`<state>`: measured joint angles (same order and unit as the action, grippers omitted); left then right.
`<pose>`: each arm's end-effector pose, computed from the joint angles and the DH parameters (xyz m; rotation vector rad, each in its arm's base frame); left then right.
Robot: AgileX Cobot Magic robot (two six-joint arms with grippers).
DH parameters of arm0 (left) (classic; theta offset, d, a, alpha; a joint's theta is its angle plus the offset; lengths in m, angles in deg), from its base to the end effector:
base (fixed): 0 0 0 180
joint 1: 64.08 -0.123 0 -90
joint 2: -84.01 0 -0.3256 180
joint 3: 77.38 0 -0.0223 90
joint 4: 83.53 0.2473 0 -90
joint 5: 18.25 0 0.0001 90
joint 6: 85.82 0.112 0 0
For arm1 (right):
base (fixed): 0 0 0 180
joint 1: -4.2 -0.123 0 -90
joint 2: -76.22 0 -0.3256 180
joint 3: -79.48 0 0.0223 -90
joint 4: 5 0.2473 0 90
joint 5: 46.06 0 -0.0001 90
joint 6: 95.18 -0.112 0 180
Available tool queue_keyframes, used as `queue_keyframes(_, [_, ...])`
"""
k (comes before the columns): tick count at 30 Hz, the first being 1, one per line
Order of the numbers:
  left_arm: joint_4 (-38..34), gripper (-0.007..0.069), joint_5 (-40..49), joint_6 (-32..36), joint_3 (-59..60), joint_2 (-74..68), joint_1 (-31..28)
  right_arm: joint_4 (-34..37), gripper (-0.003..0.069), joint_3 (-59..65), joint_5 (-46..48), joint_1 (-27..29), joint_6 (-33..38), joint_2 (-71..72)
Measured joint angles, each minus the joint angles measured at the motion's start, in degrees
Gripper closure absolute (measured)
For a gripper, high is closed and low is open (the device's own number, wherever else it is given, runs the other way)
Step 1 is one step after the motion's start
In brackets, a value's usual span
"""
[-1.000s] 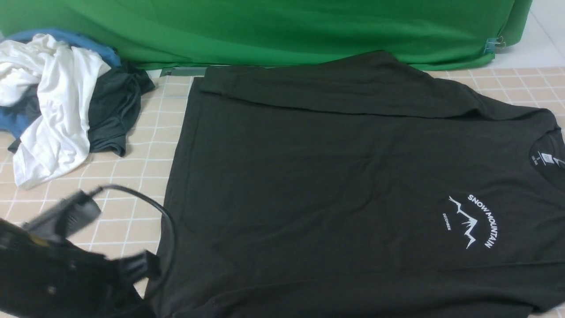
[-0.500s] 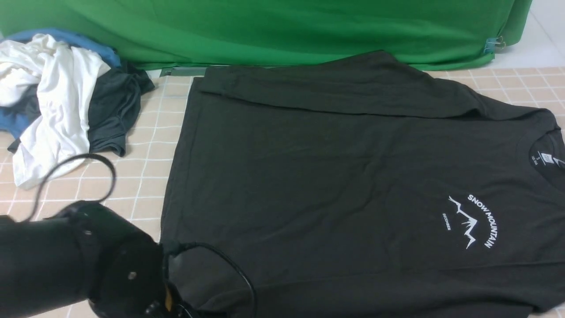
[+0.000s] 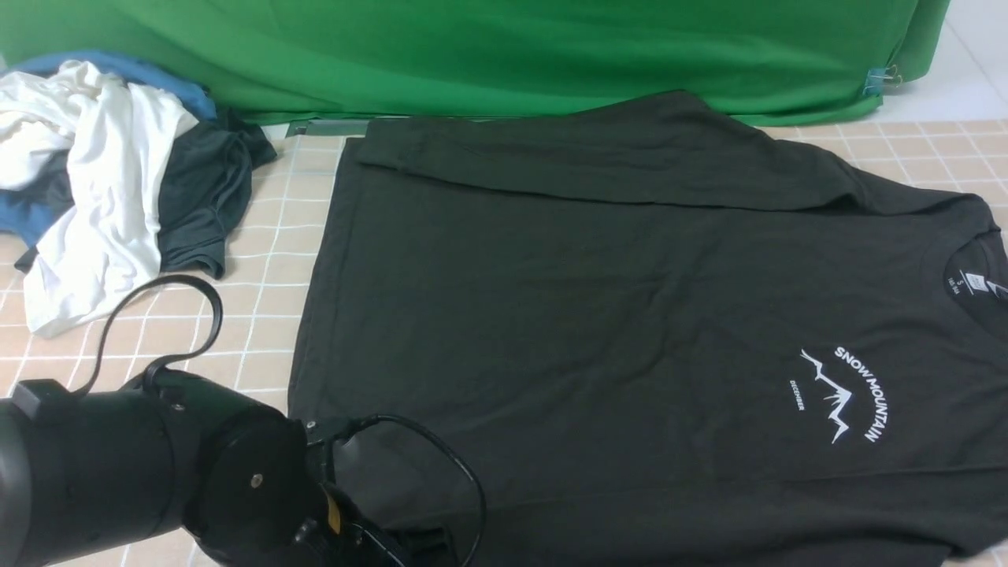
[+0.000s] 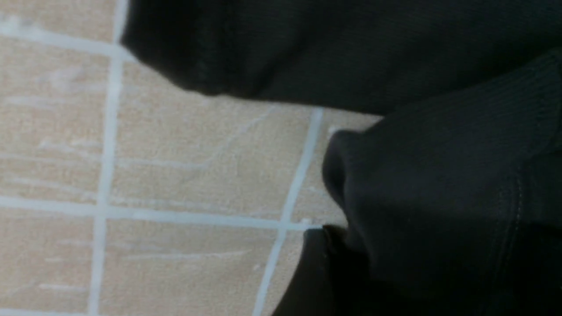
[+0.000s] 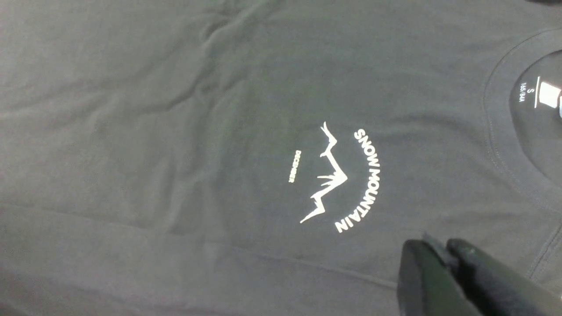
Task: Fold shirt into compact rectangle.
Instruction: 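Grasp the left edge of the dark T-shirt lying flat on the table, then fold the left side of the black T-shirt inward over its body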
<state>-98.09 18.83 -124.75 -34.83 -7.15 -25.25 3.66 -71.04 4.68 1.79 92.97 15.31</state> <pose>0.1608 -0.1512 0.1848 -0.2983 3.0881 -0.3611 0.1587 0.0198 0.3419 -0.1593 2.4493 0.1417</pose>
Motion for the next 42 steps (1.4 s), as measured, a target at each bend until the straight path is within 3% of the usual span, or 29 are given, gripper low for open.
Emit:
queue_keyframes(10, [-0.97, 0.0302, -0.61, 0.36, -0.19, -2.21, 0.0, 0.0, 0.0557, 0.0, -0.3, 0.0, 0.0, 0.0])
queue_keyframes(19, [-0.53, 0.0575, 0.31, 2.96, -0.43, -3.24, -0.05, 0.0, 0.0539, 0.0, -0.3, 0.0, 0.0, 0.0])
queue_keyframes(35, [-6.21, 0.0582, -1.51, 4.32, 0.18, 8.26, 0.09, 0.0, 0.0515, 0.0, -0.3, 0.0, 0.0, 0.0])
queue_keyframes(39, [-4.21, 0.0582, -0.74, 4.24, -1.09, 10.81, -0.67, -0.05, 0.0513, 0.0, -0.18, 0.0, 0.0, 0.0])
queue_keyframes(42, [-0.03, 0.0582, 1.56, 4.09, -6.38, 11.66, -4.42, 0.01, 0.0506, 0.0, -0.16, 0.0, 0.0, 0.0])
